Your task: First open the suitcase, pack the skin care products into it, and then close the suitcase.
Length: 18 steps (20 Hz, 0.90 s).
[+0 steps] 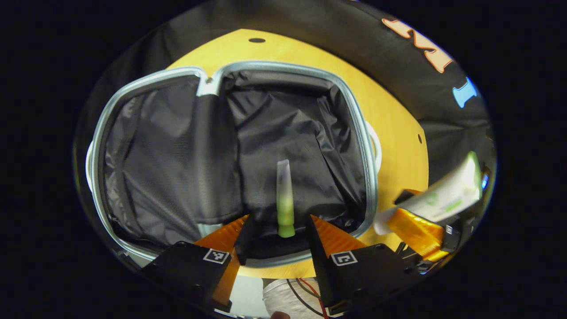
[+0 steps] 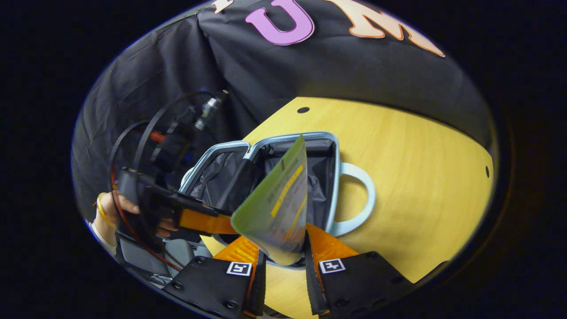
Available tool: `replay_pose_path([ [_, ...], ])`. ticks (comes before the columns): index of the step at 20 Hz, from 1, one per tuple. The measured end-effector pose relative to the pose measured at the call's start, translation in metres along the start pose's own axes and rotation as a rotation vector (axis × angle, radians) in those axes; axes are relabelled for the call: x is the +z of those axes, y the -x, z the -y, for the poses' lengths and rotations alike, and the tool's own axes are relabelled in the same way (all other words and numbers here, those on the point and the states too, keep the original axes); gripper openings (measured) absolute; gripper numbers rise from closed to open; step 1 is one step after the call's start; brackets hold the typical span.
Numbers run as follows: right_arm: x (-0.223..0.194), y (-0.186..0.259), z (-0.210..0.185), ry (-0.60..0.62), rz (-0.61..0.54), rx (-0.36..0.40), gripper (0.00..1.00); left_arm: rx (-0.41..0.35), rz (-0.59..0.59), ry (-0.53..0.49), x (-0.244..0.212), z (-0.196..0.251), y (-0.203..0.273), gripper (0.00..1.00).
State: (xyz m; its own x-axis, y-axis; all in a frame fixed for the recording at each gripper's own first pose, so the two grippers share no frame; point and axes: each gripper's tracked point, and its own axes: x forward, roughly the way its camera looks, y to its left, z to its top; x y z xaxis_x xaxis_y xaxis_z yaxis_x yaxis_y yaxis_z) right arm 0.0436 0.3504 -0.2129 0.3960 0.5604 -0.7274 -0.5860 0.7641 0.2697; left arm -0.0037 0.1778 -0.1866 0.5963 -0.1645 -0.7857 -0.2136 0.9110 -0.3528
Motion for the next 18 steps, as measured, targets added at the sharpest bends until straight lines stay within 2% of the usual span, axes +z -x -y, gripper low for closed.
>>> replay_pose_path([
  [2, -0.010, -0.021, -0.001, -0.010, -0.058, 0.007, 0.37, -0.033, 0.018, 0.032, -0.004, -0.010, 0.024, 0.70],
  [3, -0.015, -0.028, 0.002, -0.013, -0.082, 0.002, 0.41, -0.039, 0.028, 0.050, -0.006, -0.019, 0.035, 0.70],
  [5, -0.019, -0.038, 0.005, -0.013, -0.104, -0.027, 0.41, -0.027, 0.056, 0.081, -0.007, -0.045, 0.058, 0.70],
  [7, -0.023, -0.044, 0.008, -0.023, -0.117, -0.048, 0.41, -0.002, 0.097, 0.124, -0.005, -0.076, 0.080, 0.70],
  [8, -0.026, -0.046, 0.008, -0.035, -0.132, -0.047, 0.37, 0.008, 0.119, 0.153, -0.003, -0.091, 0.090, 0.70],
  [9, -0.029, -0.050, 0.012, -0.046, -0.142, -0.053, 0.38, 0.020, 0.140, 0.184, -0.003, -0.108, 0.101, 0.70],
  [10, -0.031, -0.054, 0.015, -0.057, -0.144, -0.062, 0.43, 0.041, 0.162, 0.215, -0.001, -0.126, 0.111, 0.70],
  [12, -0.027, -0.053, 0.019, -0.083, -0.124, -0.065, 0.36, 0.094, 0.197, 0.288, 0.001, -0.168, 0.126, 0.70],
  [13, -0.023, -0.049, 0.013, -0.104, -0.104, -0.044, 0.37, 0.114, 0.216, 0.328, 0.001, -0.186, 0.130, 0.70],
  [15, -0.012, -0.040, 0.009, -0.131, -0.060, -0.016, 0.59, 0.139, 0.252, 0.386, 0.004, -0.226, 0.130, 0.70],
  [17, 0.008, -0.025, 0.007, -0.145, 0.022, 0.009, 0.87, 0.170, 0.278, 0.413, 0.000, -0.262, 0.127, 0.70],
  [18, 0.017, -0.015, 0.008, -0.158, 0.065, 0.018, 0.97, 0.187, 0.288, 0.425, -0.001, -0.279, 0.129, 0.70],
])
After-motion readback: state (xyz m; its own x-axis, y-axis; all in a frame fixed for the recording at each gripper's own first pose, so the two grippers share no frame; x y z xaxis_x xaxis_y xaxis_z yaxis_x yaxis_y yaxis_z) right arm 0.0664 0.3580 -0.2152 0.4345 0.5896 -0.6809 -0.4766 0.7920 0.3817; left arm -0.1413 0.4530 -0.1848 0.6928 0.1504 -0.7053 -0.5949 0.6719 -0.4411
